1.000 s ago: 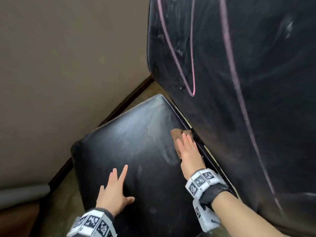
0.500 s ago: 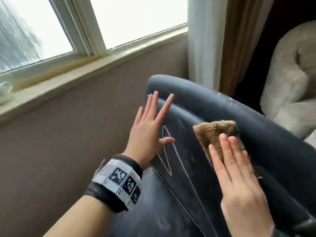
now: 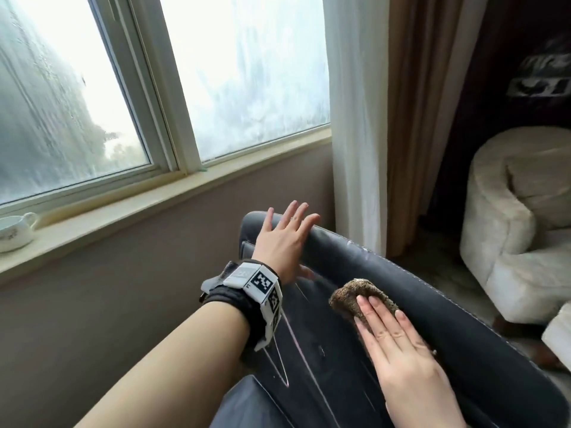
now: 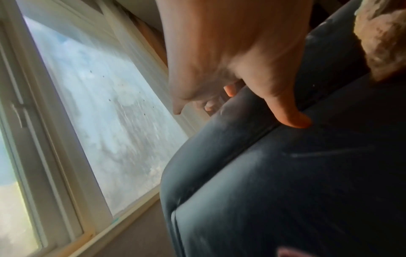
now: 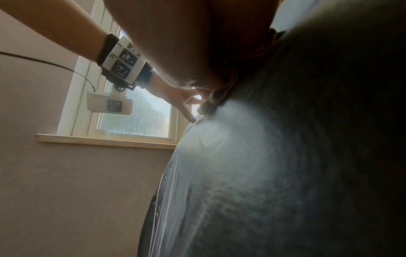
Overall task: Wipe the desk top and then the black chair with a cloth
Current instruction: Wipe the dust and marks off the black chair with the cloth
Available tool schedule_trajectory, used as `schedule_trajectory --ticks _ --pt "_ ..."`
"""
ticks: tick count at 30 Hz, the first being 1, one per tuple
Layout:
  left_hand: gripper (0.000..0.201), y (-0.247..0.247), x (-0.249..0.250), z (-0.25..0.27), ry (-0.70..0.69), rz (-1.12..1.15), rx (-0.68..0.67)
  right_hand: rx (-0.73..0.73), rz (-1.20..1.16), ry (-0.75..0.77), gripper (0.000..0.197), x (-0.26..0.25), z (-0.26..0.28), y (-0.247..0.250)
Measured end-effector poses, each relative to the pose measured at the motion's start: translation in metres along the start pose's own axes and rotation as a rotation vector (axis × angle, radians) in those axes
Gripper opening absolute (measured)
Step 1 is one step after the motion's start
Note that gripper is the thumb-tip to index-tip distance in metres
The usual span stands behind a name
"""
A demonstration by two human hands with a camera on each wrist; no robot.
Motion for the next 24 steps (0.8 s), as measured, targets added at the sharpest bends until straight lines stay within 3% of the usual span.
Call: schedule_trajectory --ticks 2,5,14,21,24 --pt "0.096 -0.003 -0.002 -0.003 0.015 0.094 -0.012 0.013 -0.04 0.042 0.05 -0.002 -0.008 -0.006" --pt "0.089 -0.012 -0.017 0.001 0.166 0.251 -0.008 0.066 -0.094 0.148 0.054 0.0 -0.016 -0.007" --pt "0.09 -0.017 -0.061 0.013 0.504 0.182 -0.069 0.313 -0.261 0.381 0.039 0.043 -0.047 -0.001" --pt "0.087 -0.012 -0.099 0.039 0.715 0.061 -0.095 0.352 -0.367 0.527 0.041 0.022 -0.095 -0.037" --pt "0.084 -0.009 -0.12 0.053 0.783 0.002 -0.115 0.349 -0.428 0.569 0.055 0.005 -0.117 -0.051"
Point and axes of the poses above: each hand's wrist, its own z-axis away from the middle knuckle, its own y-axis out of the back of the hand, x = y × z, the point moved 7 cm from there along -z, towards the middle knuckle, and after that the axes turned 4 degrees about -y, right-handed, at the moved point
